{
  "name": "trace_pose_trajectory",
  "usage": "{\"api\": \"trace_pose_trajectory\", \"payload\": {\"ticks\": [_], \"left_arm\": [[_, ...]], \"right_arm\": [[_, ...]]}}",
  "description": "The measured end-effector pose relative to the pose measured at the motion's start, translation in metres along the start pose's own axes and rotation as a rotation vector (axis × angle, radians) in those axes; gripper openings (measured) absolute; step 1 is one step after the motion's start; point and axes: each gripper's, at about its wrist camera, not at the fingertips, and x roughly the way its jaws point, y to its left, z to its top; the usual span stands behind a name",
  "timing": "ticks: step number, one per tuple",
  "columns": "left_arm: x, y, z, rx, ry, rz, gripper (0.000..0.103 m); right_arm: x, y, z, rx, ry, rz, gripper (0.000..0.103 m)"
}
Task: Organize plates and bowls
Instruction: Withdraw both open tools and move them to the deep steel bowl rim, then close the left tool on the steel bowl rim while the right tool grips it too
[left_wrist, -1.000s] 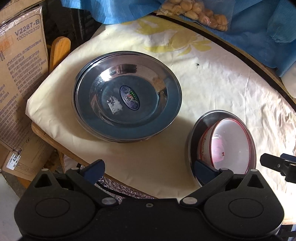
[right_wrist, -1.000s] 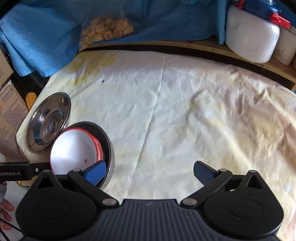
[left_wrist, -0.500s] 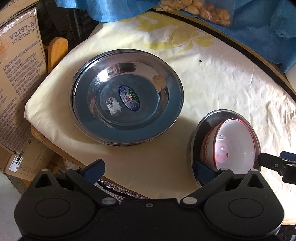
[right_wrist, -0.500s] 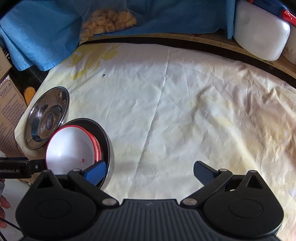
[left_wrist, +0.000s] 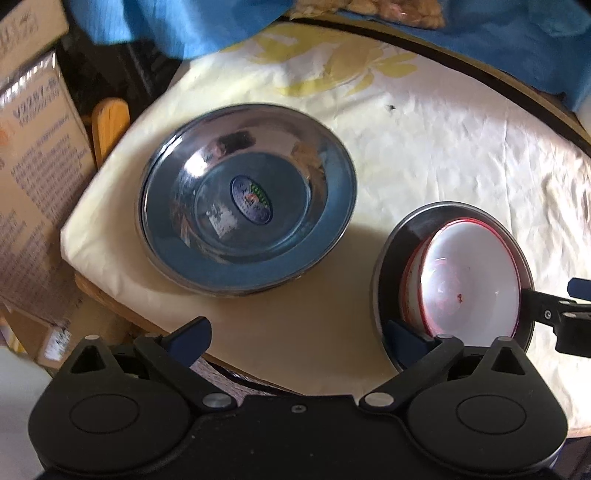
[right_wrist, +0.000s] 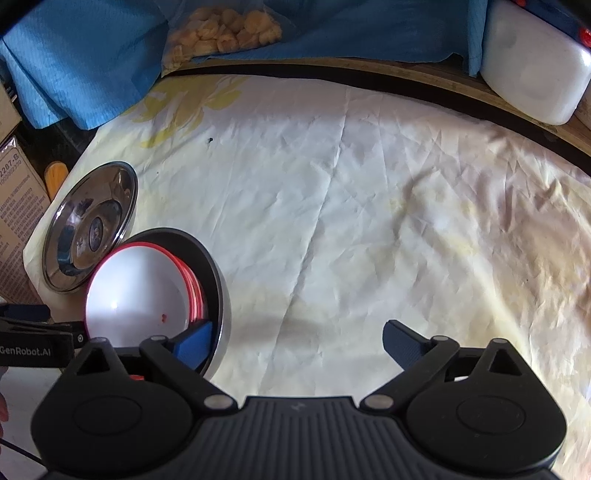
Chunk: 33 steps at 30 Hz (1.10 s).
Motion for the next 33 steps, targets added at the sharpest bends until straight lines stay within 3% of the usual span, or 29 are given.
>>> {"api": "trace_pose_trajectory", "payload": {"ticks": [9,14,17,23,30,33], "left_arm": [[-0.007,-0.003,0.000,0.005,-0.008,-0.066,0.070],[-0.004,-0.005,0.001,0.002,-0.004,-0.157,0.037],[-0.003,-0.008,0.002,0.019,-0.004,-0.187,0.025],[-0.003,-0.011,0.000,0.039,-0.013,-0.215,0.013],[-0.002,-0.009,0.001,0.042,-0.012,-0.227,0.013],[-0.002,-0.010,0.001,0.046,-0.014,-0.227,0.013]], "right_arm": [[0.001,0.005,0.001,-0.010,0.006,0.036,0.077],[0.001,0.007,0.001,-0.003,0.004,0.063,0.064],[0.002,0.009,0.000,0.003,0.005,0.074,0.058],[0.003,0.012,0.001,0.007,0.000,0.095,0.044],[0.004,0.018,0.001,0.015,-0.001,0.131,0.017],[0.005,0.022,0.002,0.015,0.002,0.130,0.013]]}}
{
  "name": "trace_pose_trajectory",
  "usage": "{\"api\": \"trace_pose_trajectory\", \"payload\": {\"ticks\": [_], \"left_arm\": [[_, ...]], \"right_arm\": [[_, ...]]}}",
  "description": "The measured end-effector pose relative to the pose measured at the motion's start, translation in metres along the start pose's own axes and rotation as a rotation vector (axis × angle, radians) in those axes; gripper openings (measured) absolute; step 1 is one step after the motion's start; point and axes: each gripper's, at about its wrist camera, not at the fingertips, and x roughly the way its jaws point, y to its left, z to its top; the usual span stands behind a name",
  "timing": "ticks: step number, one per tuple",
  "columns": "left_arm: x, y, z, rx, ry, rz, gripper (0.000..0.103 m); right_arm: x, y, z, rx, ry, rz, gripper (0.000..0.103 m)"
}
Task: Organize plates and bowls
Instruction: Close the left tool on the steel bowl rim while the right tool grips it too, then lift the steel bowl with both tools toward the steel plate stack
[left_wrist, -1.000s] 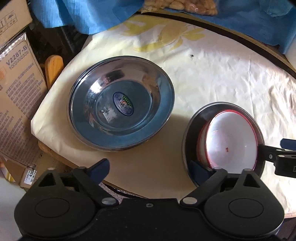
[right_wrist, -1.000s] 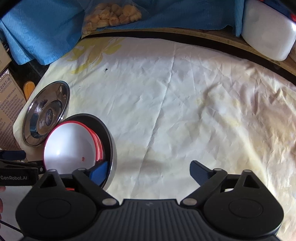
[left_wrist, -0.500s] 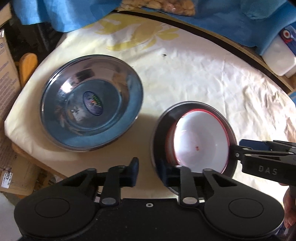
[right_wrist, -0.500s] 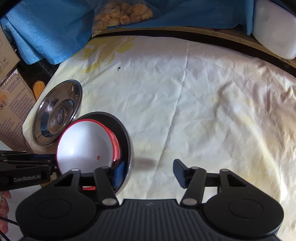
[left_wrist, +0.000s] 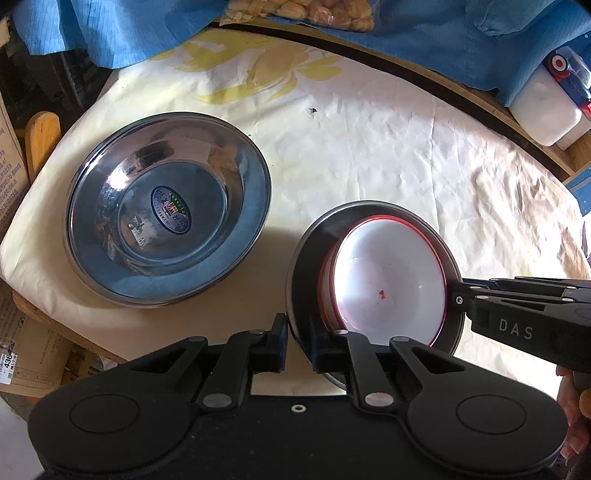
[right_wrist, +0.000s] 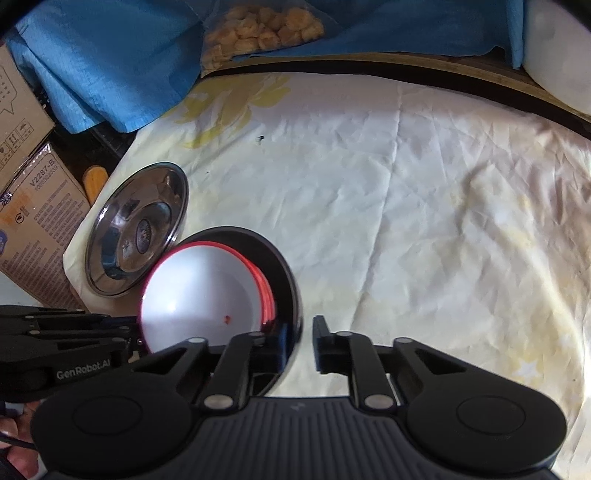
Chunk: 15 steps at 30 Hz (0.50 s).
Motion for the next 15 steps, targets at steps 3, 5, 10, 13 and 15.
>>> {"api": "trace_pose_trajectory", "payload": {"ticks": [3,5,10,13,15], "left_arm": [[-0.0003,0.0001,-0.0003,0.000,-0.001,-0.002,0.013],[-0.0001,-0.0001,-0.0006,0.000,-0.001,-0.001,0.013],[0.0000,-0.0012,-0.0006,0.008,0.002,0.007,0.013],[0.0002,-0.0021,-0.0001,0.012,0.006,0.012,0.013],[0.0001,-0.0022,-0.0001,0.010,0.005,0.012,0.013]], "right_arm": [[0.0016,0.0001,0.0005,0.014,0.005,0.000,0.013],[0.0023,-0.0020,0.0006,0.032,0.007,0.008,0.013],[0.0038,-0.0074,-0.0008,0.071,0.008,0.031,0.013],[0.0035,-0.0073,-0.0012,0.074,0.005,0.035,0.011],[0.0039,-0.0081,-0.0014,0.080,0.004,0.042,0.010]]}}
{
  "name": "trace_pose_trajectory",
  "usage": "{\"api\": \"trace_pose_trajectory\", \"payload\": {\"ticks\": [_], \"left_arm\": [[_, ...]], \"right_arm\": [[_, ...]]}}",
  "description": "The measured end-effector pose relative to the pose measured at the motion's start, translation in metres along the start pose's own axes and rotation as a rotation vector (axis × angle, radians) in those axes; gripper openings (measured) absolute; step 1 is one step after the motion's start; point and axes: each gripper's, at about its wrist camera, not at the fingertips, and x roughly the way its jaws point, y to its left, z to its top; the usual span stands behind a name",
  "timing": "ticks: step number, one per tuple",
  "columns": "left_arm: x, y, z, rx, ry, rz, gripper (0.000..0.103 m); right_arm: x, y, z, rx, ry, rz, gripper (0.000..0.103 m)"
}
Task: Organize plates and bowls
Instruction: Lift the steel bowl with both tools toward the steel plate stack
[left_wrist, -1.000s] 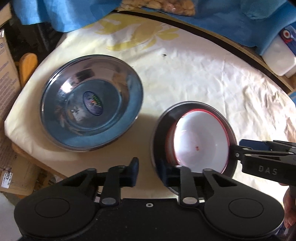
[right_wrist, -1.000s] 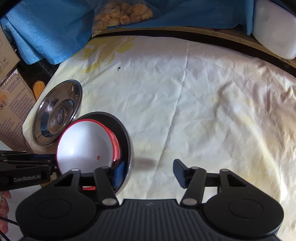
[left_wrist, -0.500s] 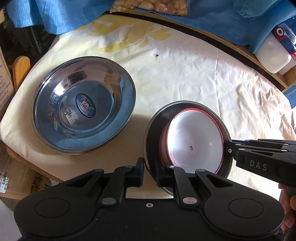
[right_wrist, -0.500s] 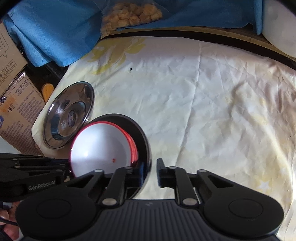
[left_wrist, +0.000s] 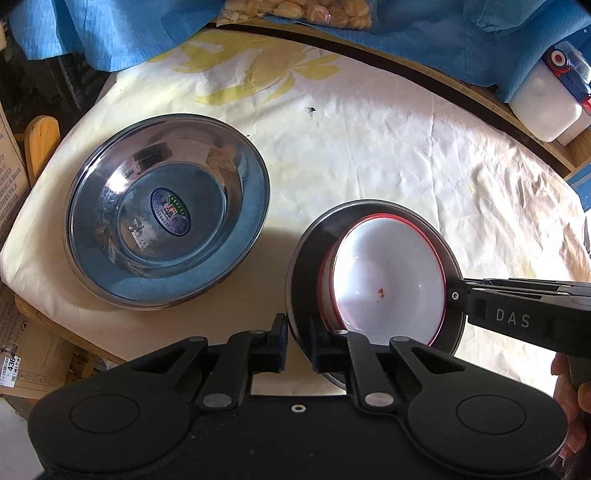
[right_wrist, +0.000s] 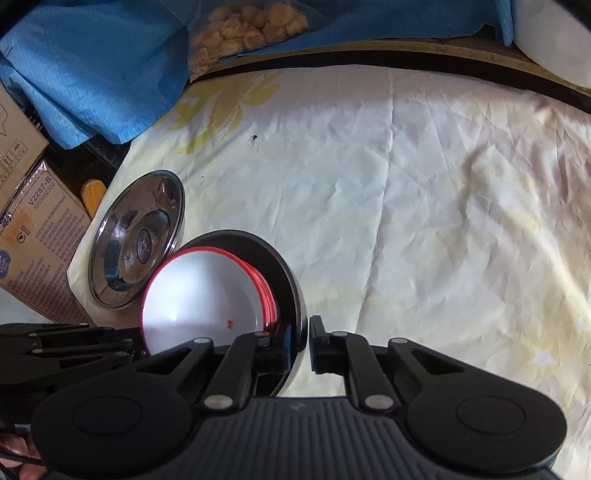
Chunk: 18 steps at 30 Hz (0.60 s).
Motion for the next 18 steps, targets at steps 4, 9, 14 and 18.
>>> {"api": "trace_pose_trajectory", "payload": {"ticks": [4,9,14,18], "left_arm": [[0.0000,0.0002,0.0000,0.002,0.000,-0.001,0.012],[-0.0003,-0.0004,0.0001,0.007,-0.002,-0.002,0.012],[-0.0001,0.0001,0.0004,0.011,0.002,-0.006,0.012],[0.0001,-0.0002,0.0004,0.022,0.006,-0.007,0.012]], "right_arm": [[0.0000,-0.0003,-0.0004,0.010,-0.004,0.004,0.010],[-0.0004,-0.0018,-0.0021,0.037,-0.011,0.006,0.009],[-0.0017,-0.0046,-0.0045,0.065,-0.013,0.012,0.009],[-0.0023,-0.0047,-0.0057,0.076,-0.015,0.011,0.009]]}}
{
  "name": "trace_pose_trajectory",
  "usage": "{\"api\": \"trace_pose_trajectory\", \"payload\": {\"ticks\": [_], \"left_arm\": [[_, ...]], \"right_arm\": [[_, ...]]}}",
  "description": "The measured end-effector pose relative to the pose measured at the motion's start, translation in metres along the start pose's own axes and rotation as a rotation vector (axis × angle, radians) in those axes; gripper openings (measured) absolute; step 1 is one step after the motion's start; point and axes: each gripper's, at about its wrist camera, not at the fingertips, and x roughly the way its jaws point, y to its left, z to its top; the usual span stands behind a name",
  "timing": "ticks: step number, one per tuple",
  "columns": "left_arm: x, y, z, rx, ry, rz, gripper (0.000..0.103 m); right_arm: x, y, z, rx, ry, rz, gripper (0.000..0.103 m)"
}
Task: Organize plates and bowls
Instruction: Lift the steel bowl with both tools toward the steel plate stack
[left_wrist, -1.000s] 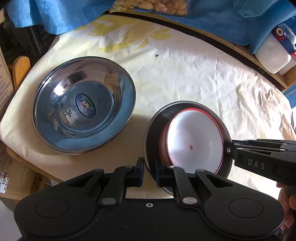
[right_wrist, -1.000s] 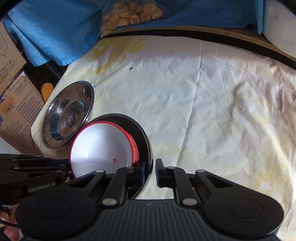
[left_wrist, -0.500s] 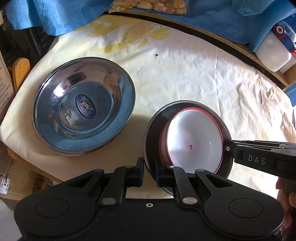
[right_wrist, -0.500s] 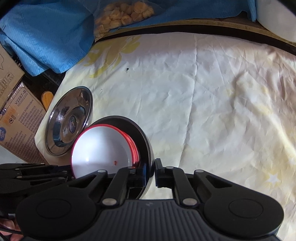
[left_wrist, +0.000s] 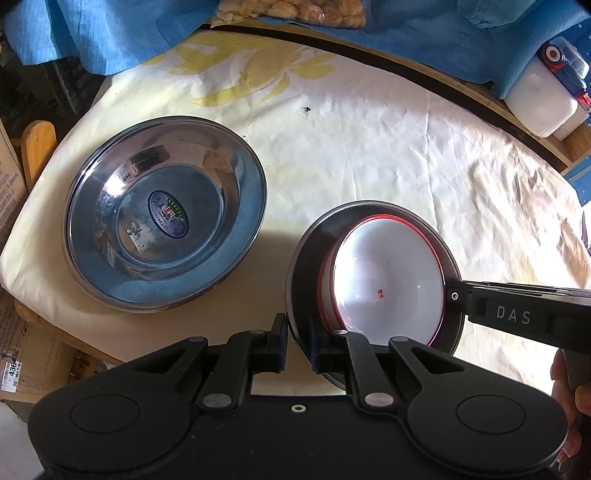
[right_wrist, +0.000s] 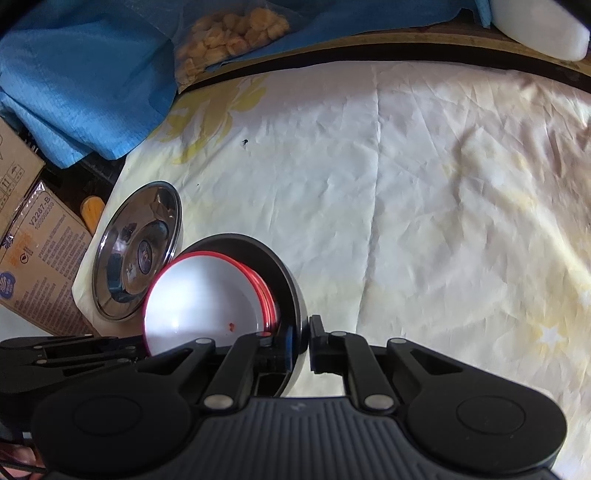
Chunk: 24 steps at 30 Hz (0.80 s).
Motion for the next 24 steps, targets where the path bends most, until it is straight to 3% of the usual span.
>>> {"api": "trace_pose_trajectory", "payload": {"ticks": [24], "left_arm": [[-0.005,0.002,0.006,0.034,-0.023,-0.072,0.010]], "right_arm": [[-0.020,0.005,-0.003,0.071,-0.032,-0.054,0.009]]}}
